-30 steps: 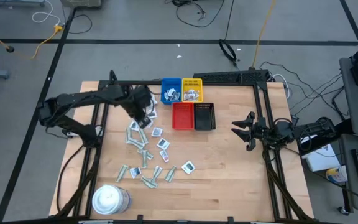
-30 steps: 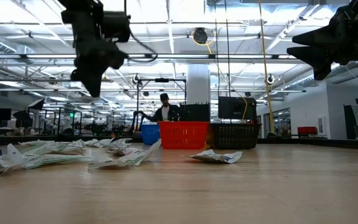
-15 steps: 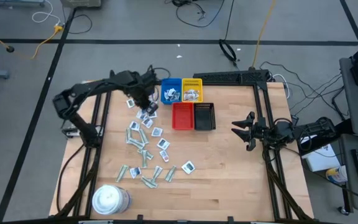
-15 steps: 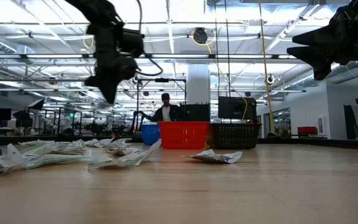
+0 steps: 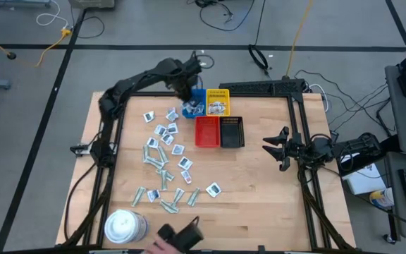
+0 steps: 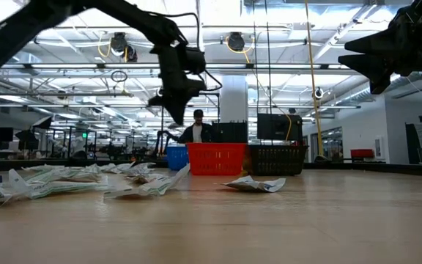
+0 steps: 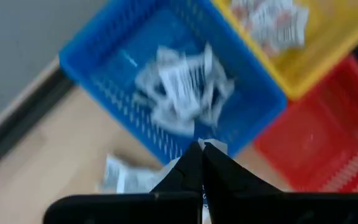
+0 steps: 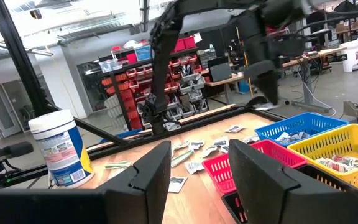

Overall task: Pick & Place First Aid Supplies
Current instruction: Put the top alcohol pad into the blue bin, then put the alcohol pad into the blue bin

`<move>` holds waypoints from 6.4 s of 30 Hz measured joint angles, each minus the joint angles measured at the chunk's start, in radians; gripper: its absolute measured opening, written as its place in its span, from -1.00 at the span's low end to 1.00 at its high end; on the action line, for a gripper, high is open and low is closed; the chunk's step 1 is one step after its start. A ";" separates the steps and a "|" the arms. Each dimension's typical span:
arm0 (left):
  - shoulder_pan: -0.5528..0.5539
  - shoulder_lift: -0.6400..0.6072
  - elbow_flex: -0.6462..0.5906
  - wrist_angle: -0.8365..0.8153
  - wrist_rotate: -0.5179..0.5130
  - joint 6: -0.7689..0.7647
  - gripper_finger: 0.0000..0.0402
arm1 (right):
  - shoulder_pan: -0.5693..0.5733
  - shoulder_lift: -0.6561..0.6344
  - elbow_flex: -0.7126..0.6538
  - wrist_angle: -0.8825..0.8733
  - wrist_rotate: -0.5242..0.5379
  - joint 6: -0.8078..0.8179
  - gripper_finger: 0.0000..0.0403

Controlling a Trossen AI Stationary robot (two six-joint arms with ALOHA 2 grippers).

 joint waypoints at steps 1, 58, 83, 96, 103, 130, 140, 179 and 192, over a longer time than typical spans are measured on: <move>0.002 0.026 0.032 0.004 0.000 0.001 -1.00 | 0.000 0.000 0.000 0.000 0.000 0.000 -0.23; -0.162 -0.020 -0.094 -0.147 -0.068 -0.247 0.19 | 0.000 0.000 0.000 0.000 0.000 0.000 -0.23; -0.757 -0.528 -0.841 0.162 -0.068 -0.846 0.19 | 0.000 0.000 0.000 0.000 0.000 0.000 -0.23; -1.044 -0.544 -0.923 0.222 -0.036 -1.172 0.19 | 0.000 0.000 0.000 0.000 0.000 0.000 -0.23; -1.140 -0.544 -0.923 0.273 -0.031 -1.295 0.19 | 0.000 0.000 0.000 0.000 0.000 0.000 -0.23; -1.174 -0.330 -0.935 0.289 -0.018 -1.282 0.19 | 0.000 0.000 0.000 0.000 0.000 0.000 -0.23; -1.164 -0.318 -0.936 0.325 -0.003 -1.230 -0.08 | 0.000 0.000 0.000 0.000 0.000 0.000 -0.23; -0.976 -0.615 -0.882 0.282 0.085 -0.192 -0.99 | 0.000 0.000 0.000 0.000 0.000 0.000 -0.23; -0.716 -0.605 -0.735 0.118 0.084 0.001 -1.00 | 0.000 0.000 0.000 0.000 0.000 0.000 -0.23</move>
